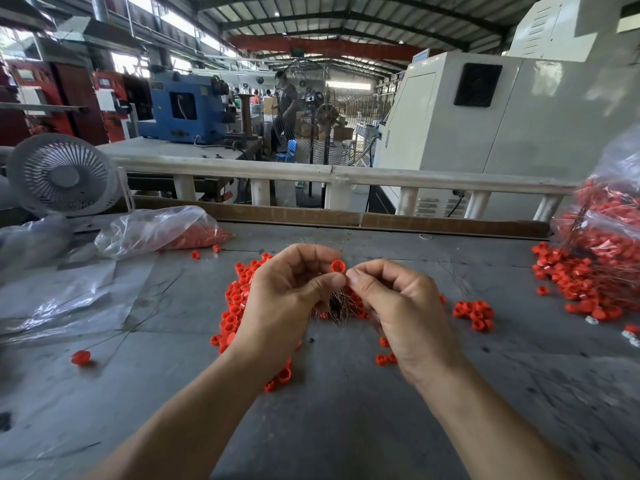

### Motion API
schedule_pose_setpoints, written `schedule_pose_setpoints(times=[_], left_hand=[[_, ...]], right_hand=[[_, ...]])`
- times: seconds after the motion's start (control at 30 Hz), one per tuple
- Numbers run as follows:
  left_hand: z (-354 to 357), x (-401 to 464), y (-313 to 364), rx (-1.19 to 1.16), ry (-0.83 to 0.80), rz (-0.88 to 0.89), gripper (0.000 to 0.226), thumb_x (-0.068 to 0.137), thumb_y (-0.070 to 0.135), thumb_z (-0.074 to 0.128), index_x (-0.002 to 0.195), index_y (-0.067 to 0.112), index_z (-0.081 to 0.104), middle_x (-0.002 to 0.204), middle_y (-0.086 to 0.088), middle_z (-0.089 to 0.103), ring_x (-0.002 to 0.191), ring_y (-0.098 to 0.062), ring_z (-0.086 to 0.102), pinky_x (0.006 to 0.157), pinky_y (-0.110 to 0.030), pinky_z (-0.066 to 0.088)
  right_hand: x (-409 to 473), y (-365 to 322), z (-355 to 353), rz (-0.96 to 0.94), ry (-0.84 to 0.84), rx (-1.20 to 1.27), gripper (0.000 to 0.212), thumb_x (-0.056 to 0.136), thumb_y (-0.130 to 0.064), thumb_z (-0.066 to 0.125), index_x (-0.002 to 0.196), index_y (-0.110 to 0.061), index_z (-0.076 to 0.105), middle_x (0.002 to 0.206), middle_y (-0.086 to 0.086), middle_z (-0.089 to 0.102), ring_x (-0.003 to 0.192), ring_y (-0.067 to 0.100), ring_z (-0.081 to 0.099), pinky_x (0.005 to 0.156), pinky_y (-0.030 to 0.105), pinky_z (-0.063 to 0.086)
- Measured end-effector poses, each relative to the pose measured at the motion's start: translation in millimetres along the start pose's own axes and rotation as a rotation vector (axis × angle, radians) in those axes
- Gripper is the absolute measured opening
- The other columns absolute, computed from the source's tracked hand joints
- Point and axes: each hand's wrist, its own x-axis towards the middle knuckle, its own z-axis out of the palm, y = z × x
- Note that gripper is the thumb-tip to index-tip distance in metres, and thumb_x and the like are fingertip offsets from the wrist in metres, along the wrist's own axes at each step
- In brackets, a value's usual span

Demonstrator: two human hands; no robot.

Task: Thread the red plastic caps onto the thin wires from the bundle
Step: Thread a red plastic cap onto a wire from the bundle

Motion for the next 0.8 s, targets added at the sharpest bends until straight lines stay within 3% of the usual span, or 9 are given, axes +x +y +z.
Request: schedule_pose_setpoints(times=[0.2,0.37,0.53,0.67,0.7,0.8], left_hand=[[1.6,-1.6,3.3,0.004,0.026,-0.021,0.025,0.077,0.011,0.075,0.102,0.009,0.076,0.083,-0.008,0.076,0.071,-0.014,0.068,0.068,-0.021,0.056],[1.9,-1.2,5.3,0.001,0.055,-0.056,0.018,0.089,0.003,0.067,0.097,0.013,0.08,0.088,-0.016,0.077,0.077,-0.02,0.074,0.07,-0.023,0.059],[0.4,-0.7,9.1,-0.071,0.039,-0.126,0.017,0.08,0.009,0.072,0.093,0.014,0.081,0.093,-0.017,0.078,0.083,-0.025,0.076,0.074,-0.028,0.062],[-0.8,-0.1,9.1,-0.109,0.03,-0.173,0.018,0.076,0.009,0.073,0.093,0.011,0.08,0.092,-0.019,0.077,0.082,-0.025,0.077,0.072,-0.028,0.062],[-1.1,0.1,9.2,-0.112,0.029,-0.179,0.019,0.076,0.009,0.073,0.093,0.011,0.08,0.091,-0.019,0.077,0.081,-0.025,0.076,0.071,-0.029,0.062],[-2.1,1.1,9.1,-0.115,0.023,-0.198,0.023,0.076,0.008,0.073,0.097,0.013,0.08,0.089,-0.019,0.076,0.078,-0.023,0.076,0.07,-0.028,0.061]], right_hand=[[1.0,3.0,-0.9,0.012,0.048,-0.03,0.016,0.093,-0.019,0.073,0.078,-0.017,0.074,0.049,-0.014,0.047,0.045,0.001,0.036,0.045,0.013,0.031],[1.5,3.4,-1.5,0.03,0.072,-0.01,0.013,0.092,-0.02,0.074,0.08,-0.017,0.075,0.058,-0.001,0.056,0.057,0.01,0.044,0.054,0.022,0.039],[2.7,7.5,-2.7,0.045,0.072,0.04,0.012,0.093,-0.016,0.072,0.081,-0.013,0.075,0.051,-0.015,0.055,0.046,-0.002,0.046,0.049,0.008,0.036],[2.3,6.4,-3.5,0.043,0.047,0.067,0.011,0.094,-0.014,0.07,0.085,-0.013,0.076,0.054,-0.014,0.06,0.049,-0.002,0.053,0.051,0.009,0.04],[2.0,5.1,-3.0,0.047,0.043,0.065,0.011,0.094,-0.014,0.07,0.085,-0.014,0.076,0.059,-0.01,0.065,0.054,-0.001,0.056,0.057,0.012,0.044],[1.7,2.8,-1.2,0.058,0.049,0.057,0.01,0.093,-0.015,0.072,0.085,-0.016,0.077,0.079,0.011,0.076,0.075,0.019,0.068,0.079,0.043,0.059]])
